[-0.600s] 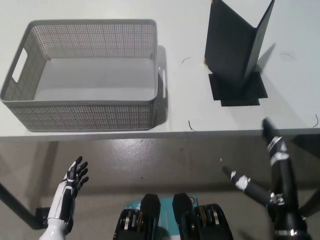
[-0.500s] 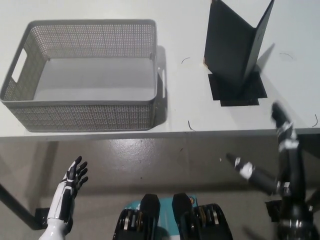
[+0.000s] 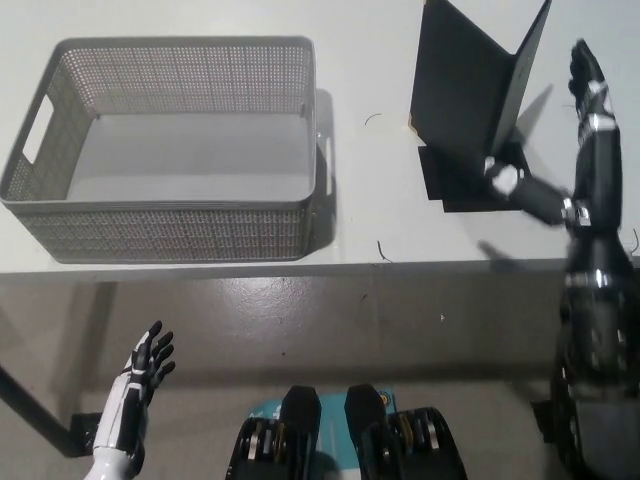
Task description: A notebook is kept standing on the table on the right hand side and a container is kept on the left hand side and the robot uses its right hand to grab the notebook and places it in the container
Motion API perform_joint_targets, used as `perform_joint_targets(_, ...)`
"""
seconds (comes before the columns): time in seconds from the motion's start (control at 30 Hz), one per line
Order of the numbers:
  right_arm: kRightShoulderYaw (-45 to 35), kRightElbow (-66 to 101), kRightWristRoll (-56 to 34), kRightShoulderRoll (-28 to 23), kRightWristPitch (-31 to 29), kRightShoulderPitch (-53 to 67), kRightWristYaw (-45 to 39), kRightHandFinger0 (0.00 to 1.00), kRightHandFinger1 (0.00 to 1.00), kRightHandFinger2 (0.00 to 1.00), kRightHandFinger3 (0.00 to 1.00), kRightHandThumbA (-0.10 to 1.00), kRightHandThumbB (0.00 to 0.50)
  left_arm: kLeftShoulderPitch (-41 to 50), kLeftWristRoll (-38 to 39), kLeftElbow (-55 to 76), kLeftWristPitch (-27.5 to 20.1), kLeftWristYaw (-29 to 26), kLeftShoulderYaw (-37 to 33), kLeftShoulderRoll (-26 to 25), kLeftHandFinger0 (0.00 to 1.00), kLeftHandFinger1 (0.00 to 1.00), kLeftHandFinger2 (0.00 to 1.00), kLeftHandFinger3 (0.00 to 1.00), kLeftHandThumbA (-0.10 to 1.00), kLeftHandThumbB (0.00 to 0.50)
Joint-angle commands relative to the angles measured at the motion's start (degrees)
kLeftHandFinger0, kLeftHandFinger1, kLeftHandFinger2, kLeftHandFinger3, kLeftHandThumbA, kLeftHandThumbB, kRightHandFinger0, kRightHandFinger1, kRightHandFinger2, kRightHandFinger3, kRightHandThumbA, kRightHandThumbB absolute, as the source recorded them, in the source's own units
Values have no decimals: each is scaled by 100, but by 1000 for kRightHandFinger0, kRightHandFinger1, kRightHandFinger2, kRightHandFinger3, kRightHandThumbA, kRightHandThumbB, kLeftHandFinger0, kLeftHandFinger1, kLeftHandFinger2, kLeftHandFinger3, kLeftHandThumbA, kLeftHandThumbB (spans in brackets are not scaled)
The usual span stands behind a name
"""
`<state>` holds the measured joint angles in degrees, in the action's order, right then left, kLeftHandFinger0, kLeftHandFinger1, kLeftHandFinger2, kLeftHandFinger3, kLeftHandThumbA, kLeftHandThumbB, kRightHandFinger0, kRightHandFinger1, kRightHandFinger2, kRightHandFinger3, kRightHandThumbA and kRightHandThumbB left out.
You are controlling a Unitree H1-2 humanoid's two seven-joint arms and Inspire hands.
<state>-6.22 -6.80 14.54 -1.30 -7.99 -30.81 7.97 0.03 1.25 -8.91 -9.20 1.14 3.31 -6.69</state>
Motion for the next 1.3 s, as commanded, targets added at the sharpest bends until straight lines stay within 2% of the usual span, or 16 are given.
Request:
perform_joint_targets(0.0, -129, -822, -54, -125, 10, -768, 398, 1000, 1000, 1000, 1000, 1000, 359, 14, 33, 56, -250, -4, 47, -11, 1000, 1000, 1000, 1000, 1000, 203)
perform_joint_targets(0.4, -469, -4160, -656, -357, -43, -2489, 626, 1000, 1000, 1000, 1000, 1000, 423, 73, 197, 15, -391, 75, 86, 14, 1000, 1000, 1000, 1000, 1000, 212)
perform_joint_targets(0.6, -959, -6216, -1390, -346, -312, -3604, 318, 1000, 1000, 1000, 1000, 1000, 496, 78, 169, 1, -451, 65, 60, 22, 1000, 1000, 1000, 1000, 1000, 199)
perform_joint_targets(0.67, -1355, -6643, -1868, -334, -338, -3857, -144, 1000, 1000, 1000, 1000, 1000, 425, 119, 137, -27, -486, 70, 21, 42, 1000, 1000, 1000, 1000, 1000, 205)
perform_joint_targets(0.73, -1723, -6923, -2206, -324, -180, -4088, -286, 1000, 1000, 1000, 1000, 978, 407, 122, 138, -37, -501, 62, 13, 60, 1000, 1000, 1000, 1000, 1000, 197)
perform_joint_targets(0.8, -2411, -7089, -2786, -218, -256, -4291, 53, 1000, 1000, 1000, 1000, 748, 399, 155, 106, -10, -503, 37, 6, 76, 1000, 1000, 1000, 1000, 1000, 203)
perform_joint_targets(0.83, -2593, -7141, -2879, -200, -268, -4368, 227, 685, 789, 977, 1000, 637, 390, 148, 94, -36, -532, 29, 9, 72, 1000, 1000, 1000, 1000, 1000, 210)
perform_joint_targets(0.87, -2640, -7175, -2830, -192, -265, -4441, 490, 208, 252, 435, 1000, 446, 357, 135, 91, -47, -541, 33, 9, 66, 1000, 1000, 1000, 1000, 1000, 219)
perform_joint_targets(0.9, -2626, -7185, -2699, -170, -222, -4589, 1077, 42, 50, 165, 861, 203, 298, 104, 95, -62, -535, 41, 10, 54, 1000, 1000, 1000, 1000, 1000, 234)
perform_joint_targets(0.93, -2634, -7190, -2632, -163, -206, -4655, 1247, 2, 2, 150, 681, -62, 240, 86, 109, -52, -503, 46, 17, 48, 1000, 1000, 1000, 1000, 1000, 244)
perform_joint_targets(0.97, -2656, -7183, -2598, -152, -206, -4717, 1370, 0, 0, 246, 563, -98, 192, 81, 120, -31, -472, 47, 19, 52, 1000, 1000, 1000, 1000, 1000, 244)
perform_joint_targets(1.0, -2701, -7185, -2626, -146, -232, -4741, 1371, 0, 0, 290, 515, -100, 184, 78, 112, -23, -467, 43, 17, 52, 1000, 1000, 1000, 1000, 1000, 244)
perform_joint_targets(1.03, -2769, -7131, -2706, -117, -331, -4745, 1277, 0, 0, 424, 510, -100, 129, 54, 91, -47, -475, 46, 15, 30, 1000, 1000, 1000, 1000, 1000, 243)
perform_joint_targets(1.13, -2827, -6999, -2840, -64, -479, -4665, 967, 0, 2, 508, 366, -100, 126, 44, 33, -149, -568, 15, 15, 14, 1000, 1000, 1000, 1000, 1000, 232)
perform_joint_targets(1.23, -2783, -6855, -2942, -20, -652, -4566, 682, 0, 85, 660, 43, -100, 91, 69, -7, -129, -525, -27, 22, 32, 1000, 1000, 1000, 1000, 1000, 219)
perform_joint_targets(1.27, -2774, -6785, -2984, -7, -667, -4540, 612, 0, 174, 720, 195, -100, 98, 68, 0, -133, -517, -15, 21, 28, 1000, 1000, 1000, 1000, 1000, 222)
